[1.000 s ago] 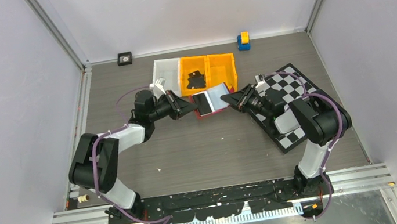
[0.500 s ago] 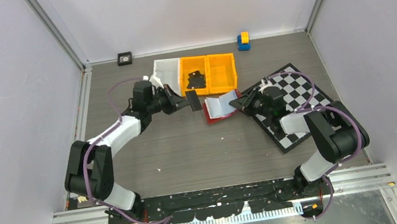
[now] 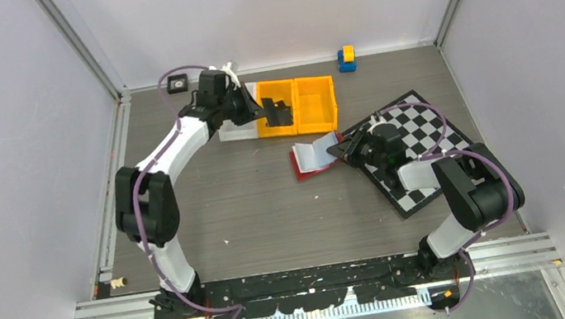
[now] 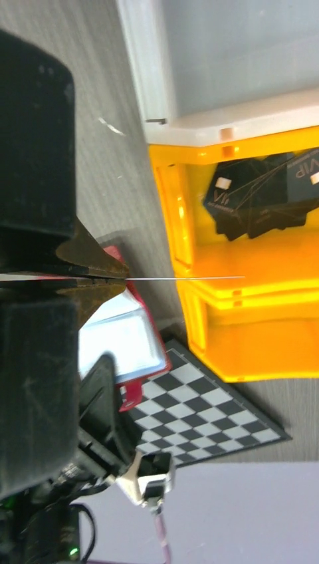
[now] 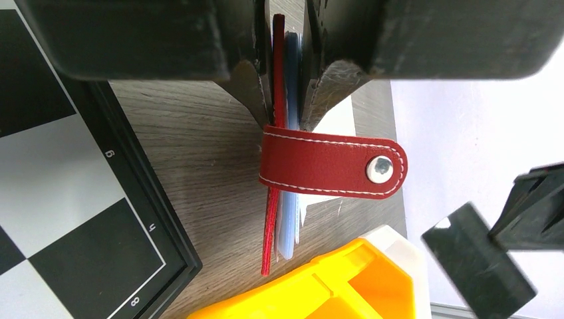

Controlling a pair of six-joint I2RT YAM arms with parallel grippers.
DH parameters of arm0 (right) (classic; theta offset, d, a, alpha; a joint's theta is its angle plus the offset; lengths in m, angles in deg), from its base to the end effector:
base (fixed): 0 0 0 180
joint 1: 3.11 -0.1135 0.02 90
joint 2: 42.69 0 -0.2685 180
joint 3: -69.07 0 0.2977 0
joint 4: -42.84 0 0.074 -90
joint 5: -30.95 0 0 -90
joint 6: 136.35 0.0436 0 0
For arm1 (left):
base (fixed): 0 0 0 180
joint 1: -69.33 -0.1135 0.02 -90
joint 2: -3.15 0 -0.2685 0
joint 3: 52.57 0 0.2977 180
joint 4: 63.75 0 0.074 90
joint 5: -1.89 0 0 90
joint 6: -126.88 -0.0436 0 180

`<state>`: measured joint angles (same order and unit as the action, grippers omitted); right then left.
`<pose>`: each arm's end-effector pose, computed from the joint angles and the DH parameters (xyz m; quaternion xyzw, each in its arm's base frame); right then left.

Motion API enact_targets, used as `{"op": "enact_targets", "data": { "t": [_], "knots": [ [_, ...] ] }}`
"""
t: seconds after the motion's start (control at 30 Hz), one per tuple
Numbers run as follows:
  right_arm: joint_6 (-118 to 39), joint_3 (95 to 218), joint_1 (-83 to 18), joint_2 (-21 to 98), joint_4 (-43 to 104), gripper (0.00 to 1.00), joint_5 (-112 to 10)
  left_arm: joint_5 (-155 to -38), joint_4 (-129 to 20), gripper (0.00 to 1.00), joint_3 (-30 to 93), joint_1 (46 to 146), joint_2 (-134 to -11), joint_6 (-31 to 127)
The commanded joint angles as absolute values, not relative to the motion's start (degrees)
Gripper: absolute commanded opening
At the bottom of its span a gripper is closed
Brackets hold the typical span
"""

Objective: Take the credit cards out of the card holder
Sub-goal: Place the credit card in the storage box.

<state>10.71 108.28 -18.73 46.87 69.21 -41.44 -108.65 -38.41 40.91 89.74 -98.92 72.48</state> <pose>0.2984 0.0971 0.1058 0.2152 0.8046 0.4224 0.3576 0.4312 -0.1768 0.2675 -0.0317 0.8720 -0.3561 0.3344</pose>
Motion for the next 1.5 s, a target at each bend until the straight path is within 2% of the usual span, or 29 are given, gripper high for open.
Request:
{"op": "enact_targets", "data": {
  "t": [0.0, 0.13, 0.73, 0.77, 0.8, 0.97, 1.1, 1.17, 1.3, 1.33, 1.4, 1.47],
  "knots": [
    [9.7, 110.3, -18.6, 45.3, 71.7, 0.01, -42.1, -107.3, -29.7, 0.00, 52.4, 90.2, -106.3, 68.8],
    [9.7, 110.6, -18.7, 45.2, 71.4, 0.01, -41.9, -107.2, -25.0, 0.00, 61.6, 90.2, -112.7, 67.3],
    [10.1, 109.5, -18.7, 43.3, 72.6, 0.01, -42.1, -109.6, -15.4, 0.00, 83.9, 90.5, -130.4, 67.7],
    [10.2, 109.5, -18.7, 43.4, 72.7, 0.01, -42.0, -109.2, -14.1, 0.04, 85.1, 90.5, -131.3, 67.7],
    [10.3, 109.5, -18.6, 43.4, 72.9, 0.01, -41.9, -108.6, -13.0, 0.15, 86.1, 90.5, -131.5, 67.7],
    [10.2, 109.5, -18.7, 43.4, 73.0, 0.01, -41.9, -107.3, -13.8, 0.40, 83.7, 90.9, -127.7, 68.0],
    [10.1, 109.6, -18.7, 43.8, 73.1, 0.01, -41.9, -104.7, -14.8, 0.49, 77.6, 92.3, -120.4, 67.1],
    [10.0, 109.6, -18.6, 43.8, 73.2, 0.01, -41.9, -103.2, -17.1, 0.56, 72.0, 93.2, -115.3, 67.3],
    [10.0, 109.3, -18.7, 43.2, 73.2, 0.01, -42.0, -101.8, -25.4, 0.83, 56.0, 96.1, -102.6, 69.9],
    [10.0, 109.2, -18.6, 42.8, 73.2, 0.01, -42.1, -101.0, -27.4, 0.86, 51.5, 96.8, -99.8, 70.7],
    [10.2, 108.8, -18.7, 42.4, 73.3, 0.01, -42.2, -99.6, -30.8, 0.98, 43.3, 98.5, -93.6, 71.7],
    [11.3, 108.2, -18.7, 42.2, 74.7, 0.01, -41.8, -99.2, -34.7, 1.00, 35.7, 99.6, -88.0, 72.0]
  ]
}}
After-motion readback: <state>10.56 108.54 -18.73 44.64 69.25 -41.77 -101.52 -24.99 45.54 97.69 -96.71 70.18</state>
